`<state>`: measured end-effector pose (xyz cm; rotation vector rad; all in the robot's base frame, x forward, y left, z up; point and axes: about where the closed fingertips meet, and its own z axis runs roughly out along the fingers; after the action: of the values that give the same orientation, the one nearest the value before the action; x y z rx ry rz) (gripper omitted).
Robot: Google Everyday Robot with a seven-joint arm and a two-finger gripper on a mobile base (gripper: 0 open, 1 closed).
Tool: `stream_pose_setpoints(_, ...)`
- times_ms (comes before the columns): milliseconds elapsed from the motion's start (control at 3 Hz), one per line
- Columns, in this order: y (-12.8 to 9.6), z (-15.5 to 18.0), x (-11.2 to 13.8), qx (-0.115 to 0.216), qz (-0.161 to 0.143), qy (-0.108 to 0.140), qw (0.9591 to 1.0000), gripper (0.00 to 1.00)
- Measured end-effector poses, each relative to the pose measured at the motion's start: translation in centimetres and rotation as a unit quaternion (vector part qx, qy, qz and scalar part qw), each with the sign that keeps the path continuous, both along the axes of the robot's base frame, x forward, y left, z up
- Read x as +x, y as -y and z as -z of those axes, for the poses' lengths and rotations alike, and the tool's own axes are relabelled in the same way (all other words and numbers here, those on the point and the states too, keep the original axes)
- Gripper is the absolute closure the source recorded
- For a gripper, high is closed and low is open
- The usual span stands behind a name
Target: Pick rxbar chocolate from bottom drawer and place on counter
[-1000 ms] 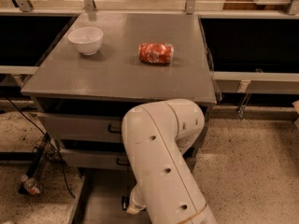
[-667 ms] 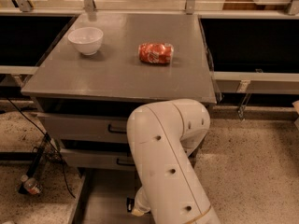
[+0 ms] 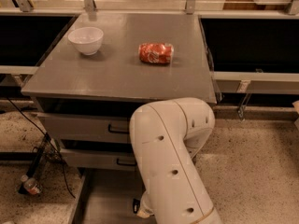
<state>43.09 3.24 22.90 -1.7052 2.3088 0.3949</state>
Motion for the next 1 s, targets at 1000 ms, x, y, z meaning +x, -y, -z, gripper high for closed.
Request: stream_pose_setpoints(1000,5.0,-6.5,0.3,-0.039,0.038,0.057,0.9969,1.00)
